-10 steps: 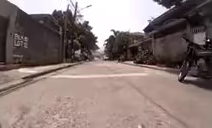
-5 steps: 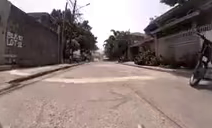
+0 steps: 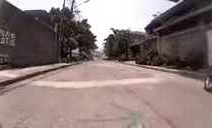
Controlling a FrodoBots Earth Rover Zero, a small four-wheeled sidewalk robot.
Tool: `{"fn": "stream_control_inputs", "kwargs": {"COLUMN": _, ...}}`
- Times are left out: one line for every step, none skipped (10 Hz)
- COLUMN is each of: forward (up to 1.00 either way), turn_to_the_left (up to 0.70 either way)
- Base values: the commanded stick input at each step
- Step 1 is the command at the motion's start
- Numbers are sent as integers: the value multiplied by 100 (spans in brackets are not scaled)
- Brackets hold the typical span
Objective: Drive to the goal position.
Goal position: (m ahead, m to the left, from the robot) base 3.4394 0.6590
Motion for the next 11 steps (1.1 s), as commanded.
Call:
{"fn": "stream_control_inputs", "kwargs": {"forward": 100, "turn_to_the_left": 3}}
{"fn": "stream_control_inputs", "kwargs": {"forward": 100, "turn_to_the_left": 3}}
{"fn": "stream_control_inputs", "kwargs": {"forward": 100, "turn_to_the_left": 3}}
{"fn": "stream_control_inputs", "kwargs": {"forward": 100, "turn_to_the_left": 3}}
{"fn": "stream_control_inputs", "kwargs": {"forward": 100, "turn_to_the_left": 3}}
{"fn": "stream_control_inputs", "kwargs": {"forward": 100, "turn_to_the_left": 3}}
{"fn": "stream_control_inputs", "kwargs": {"forward": 100, "turn_to_the_left": 3}}
{"fn": "stream_control_inputs", "kwargs": {"forward": 100, "turn_to_the_left": 3}}
{"fn": "stream_control_inputs", "kwargs": {"forward": 100, "turn_to_the_left": 3}}
{"fn": "stream_control_inputs", "kwargs": {"forward": 100, "turn_to_the_left": 3}}
{"fn": "stream_control_inputs", "kwargs": {"forward": 100, "turn_to_the_left": 3}}
